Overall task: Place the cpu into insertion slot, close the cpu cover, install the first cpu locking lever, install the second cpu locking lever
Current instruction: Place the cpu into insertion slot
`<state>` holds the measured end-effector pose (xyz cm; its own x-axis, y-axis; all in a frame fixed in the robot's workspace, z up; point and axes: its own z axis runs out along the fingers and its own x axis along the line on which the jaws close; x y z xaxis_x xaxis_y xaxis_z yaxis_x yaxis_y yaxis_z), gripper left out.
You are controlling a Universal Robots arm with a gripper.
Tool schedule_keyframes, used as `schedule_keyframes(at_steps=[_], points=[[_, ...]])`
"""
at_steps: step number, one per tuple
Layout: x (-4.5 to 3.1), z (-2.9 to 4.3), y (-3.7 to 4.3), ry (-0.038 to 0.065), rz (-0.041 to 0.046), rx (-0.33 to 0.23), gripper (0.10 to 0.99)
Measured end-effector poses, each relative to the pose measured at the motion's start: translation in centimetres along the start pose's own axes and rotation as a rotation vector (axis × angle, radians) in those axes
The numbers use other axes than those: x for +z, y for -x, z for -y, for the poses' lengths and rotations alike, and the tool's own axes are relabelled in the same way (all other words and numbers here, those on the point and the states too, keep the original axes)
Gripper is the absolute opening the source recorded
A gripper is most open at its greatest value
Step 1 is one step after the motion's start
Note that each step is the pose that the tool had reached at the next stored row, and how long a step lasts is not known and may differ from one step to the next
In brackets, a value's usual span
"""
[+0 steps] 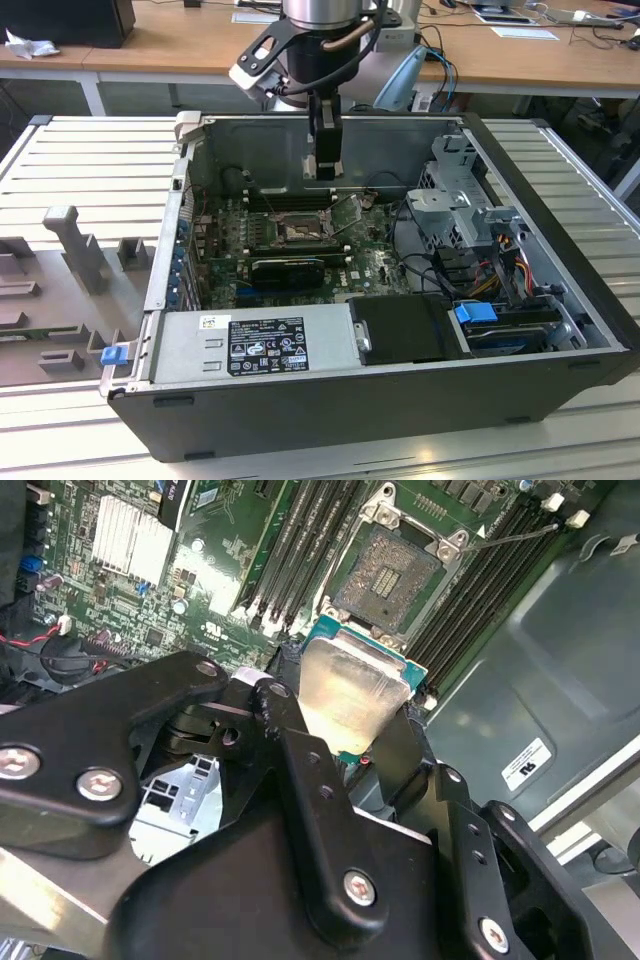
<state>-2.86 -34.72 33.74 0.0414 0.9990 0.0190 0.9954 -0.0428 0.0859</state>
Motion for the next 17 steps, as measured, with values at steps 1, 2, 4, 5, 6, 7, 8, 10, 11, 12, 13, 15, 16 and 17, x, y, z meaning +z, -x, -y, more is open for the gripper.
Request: schedule_keyframes(at_steps=[1, 2, 4, 5, 6, 7, 8, 10, 11, 12, 13, 15, 16, 17], points=[[0.12, 0.01, -0.01, 0.0, 0.0002, 0.0, 0.533], [0.28, 0.03, -0.03, 0.0, 0.0, 0.0, 0.533], [0.82, 0.11, -0.1, 0.0, 0.0, 0.0, 0.533], [1.15, 0.24, -0.12, 0.0, 0.0001, 0.0, 0.533], [1.37, 0.39, -0.11, 0.0, 0.0001, 0.0, 0.533], [1.54, 0.5, -0.1, 0.0, 0.0, -0.001, 0.533], [1.83, 0.69, -0.09, 0.0, -0.0003, -0.005, 0.533], [2.51, 0.9, -0.3, -0.001, -0.0008, -0.012, 0.533], [2.68, 0.92, -0.46, -0.001, -0.0009, -0.013, 0.533], [2.91, 0.95, -0.68, -0.001, -0.001, -0.013, 0.533], [3.28, 0.99, -0.9, -0.001, -0.0013, -0.013, 0.533], [3.67, 1.02, -0.93, -0.001, -0.0011, -0.014, 0.533], [4.05, 1.07, -0.92, -0.002, -0.0011, -0.015, 0.533], [4.36, 1.07, -0.94, -0.003, -0.0013, -0.016, 0.533]])
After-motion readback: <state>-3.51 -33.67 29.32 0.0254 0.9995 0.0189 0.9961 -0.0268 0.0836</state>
